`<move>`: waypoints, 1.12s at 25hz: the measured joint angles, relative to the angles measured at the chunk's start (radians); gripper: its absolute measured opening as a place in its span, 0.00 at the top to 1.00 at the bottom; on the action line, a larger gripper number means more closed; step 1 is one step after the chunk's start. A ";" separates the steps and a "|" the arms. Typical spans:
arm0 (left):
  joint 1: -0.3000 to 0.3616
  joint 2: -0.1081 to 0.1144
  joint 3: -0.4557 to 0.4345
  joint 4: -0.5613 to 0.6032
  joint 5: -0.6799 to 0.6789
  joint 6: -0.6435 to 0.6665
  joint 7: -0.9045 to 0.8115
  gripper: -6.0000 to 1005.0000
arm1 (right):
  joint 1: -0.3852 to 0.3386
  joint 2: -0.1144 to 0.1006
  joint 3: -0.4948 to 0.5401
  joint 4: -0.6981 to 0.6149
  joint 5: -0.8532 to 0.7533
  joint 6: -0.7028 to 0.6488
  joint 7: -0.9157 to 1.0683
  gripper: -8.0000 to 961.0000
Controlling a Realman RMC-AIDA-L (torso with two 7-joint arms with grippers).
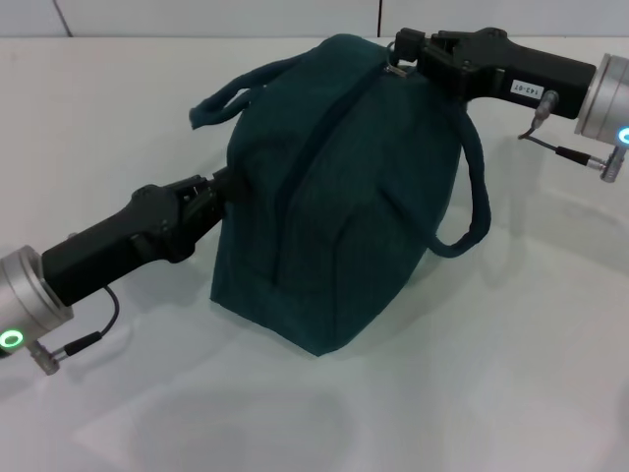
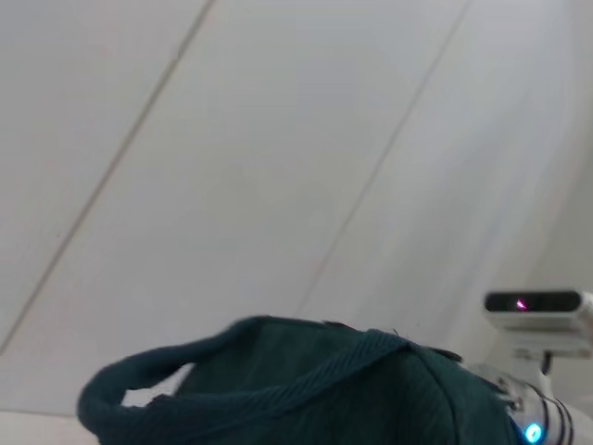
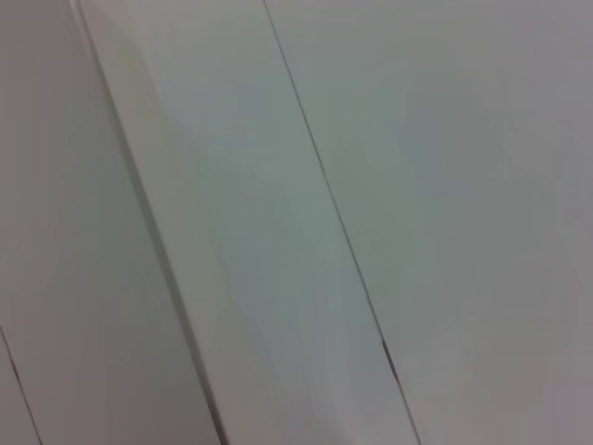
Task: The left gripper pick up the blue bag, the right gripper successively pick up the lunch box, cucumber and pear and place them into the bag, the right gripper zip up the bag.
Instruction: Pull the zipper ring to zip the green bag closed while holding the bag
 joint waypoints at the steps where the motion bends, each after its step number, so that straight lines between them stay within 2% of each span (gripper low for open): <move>1: 0.000 0.000 0.000 0.000 -0.002 -0.003 0.002 0.94 | -0.001 0.000 0.001 0.000 0.000 -0.001 0.000 0.98; 4: 0.003 0.001 -0.001 0.006 -0.018 -0.012 0.005 0.94 | -0.007 0.000 0.002 -0.003 0.003 -0.004 0.000 0.98; 10: 0.020 0.007 -0.016 0.056 -0.058 -0.017 -0.005 0.72 | -0.014 -0.002 0.013 -0.006 0.004 -0.018 0.000 0.98; 12: 0.021 0.009 -0.052 0.065 -0.059 -0.019 -0.024 0.51 | -0.018 -0.002 0.022 -0.007 0.005 -0.025 0.000 0.98; 18: 0.006 0.026 -0.152 0.138 -0.060 -0.038 -0.135 0.38 | -0.032 -0.003 0.034 -0.015 0.005 -0.034 -0.001 0.98; 23: -0.090 0.064 -0.171 0.162 -0.018 -0.092 -0.283 0.27 | -0.045 -0.001 0.040 -0.017 0.005 -0.055 -0.003 0.98; 26: -0.173 0.077 -0.170 0.179 0.060 -0.096 -0.361 0.19 | -0.043 -0.001 0.040 -0.017 0.005 -0.065 -0.003 0.98; 28: -0.251 0.081 -0.170 0.185 0.156 -0.096 -0.438 0.13 | -0.041 0.000 0.040 -0.017 0.005 -0.070 -0.004 0.98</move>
